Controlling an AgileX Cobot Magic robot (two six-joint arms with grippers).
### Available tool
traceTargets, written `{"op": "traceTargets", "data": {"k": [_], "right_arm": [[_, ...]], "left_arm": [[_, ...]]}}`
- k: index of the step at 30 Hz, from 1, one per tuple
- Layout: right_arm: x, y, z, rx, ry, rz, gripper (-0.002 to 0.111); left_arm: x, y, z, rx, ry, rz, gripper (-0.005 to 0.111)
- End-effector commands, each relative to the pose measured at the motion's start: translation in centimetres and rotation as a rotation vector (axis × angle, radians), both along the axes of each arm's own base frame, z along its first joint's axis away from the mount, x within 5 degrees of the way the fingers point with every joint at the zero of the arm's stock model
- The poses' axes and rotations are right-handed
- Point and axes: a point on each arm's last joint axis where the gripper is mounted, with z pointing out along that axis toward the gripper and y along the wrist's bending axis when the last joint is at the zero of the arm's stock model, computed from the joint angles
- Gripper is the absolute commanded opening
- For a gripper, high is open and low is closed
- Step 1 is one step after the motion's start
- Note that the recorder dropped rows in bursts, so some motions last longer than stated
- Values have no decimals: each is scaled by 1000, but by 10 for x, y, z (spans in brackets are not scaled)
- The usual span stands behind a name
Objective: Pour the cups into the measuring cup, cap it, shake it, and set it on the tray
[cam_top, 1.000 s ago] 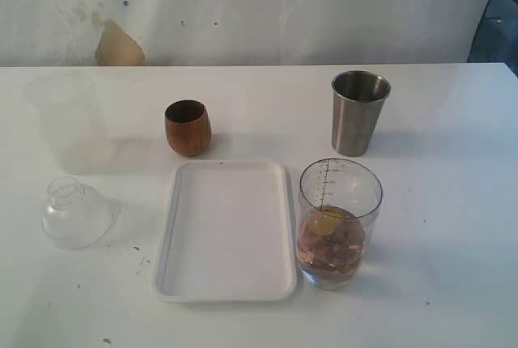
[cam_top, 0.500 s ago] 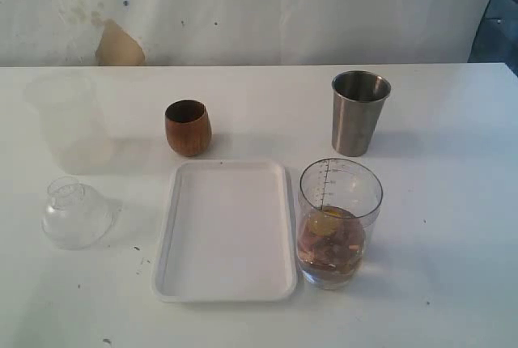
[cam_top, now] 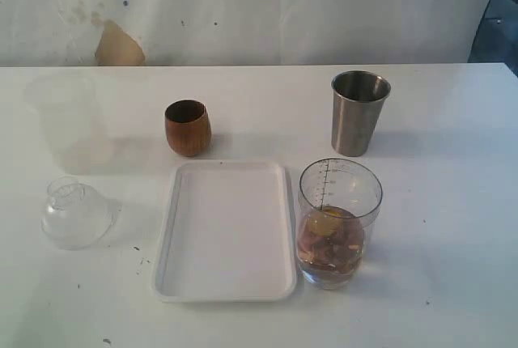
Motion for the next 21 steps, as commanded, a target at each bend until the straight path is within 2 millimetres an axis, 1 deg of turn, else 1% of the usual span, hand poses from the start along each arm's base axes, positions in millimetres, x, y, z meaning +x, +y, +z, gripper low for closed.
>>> {"op": "traceTargets", "data": {"k": [1, 5, 6, 7, 8, 11, 16, 21], "right_arm": [[-4, -12, -43, 62, 176, -139, 0], [-1, -16, -89, 28, 378, -230, 0], [1, -16, -93, 19, 415, -244, 0], [4, -18, -99, 19, 488, -256, 0], [7, -20, -110, 24, 612, -273, 0], [10, -23, -129, 3, 826, -318, 0], [7, -27, -152, -17, 1079, -359, 0], [7, -25, -153, -27, 1093, -329, 0]], "left_arm": [[0, 0, -1, -4, -10, 0, 1], [0, 0, -1, -4, -10, 0, 1], [0, 0, -1, -4, -10, 0, 1], [0, 0, -1, -4, -10, 0, 1], [0, 0, -1, -4, -10, 0, 1], [0, 0, -1, -4, -12, 0, 1], [0, 0, -1, -4, -12, 0, 1], [0, 0, -1, -4, -12, 0, 1]]}}
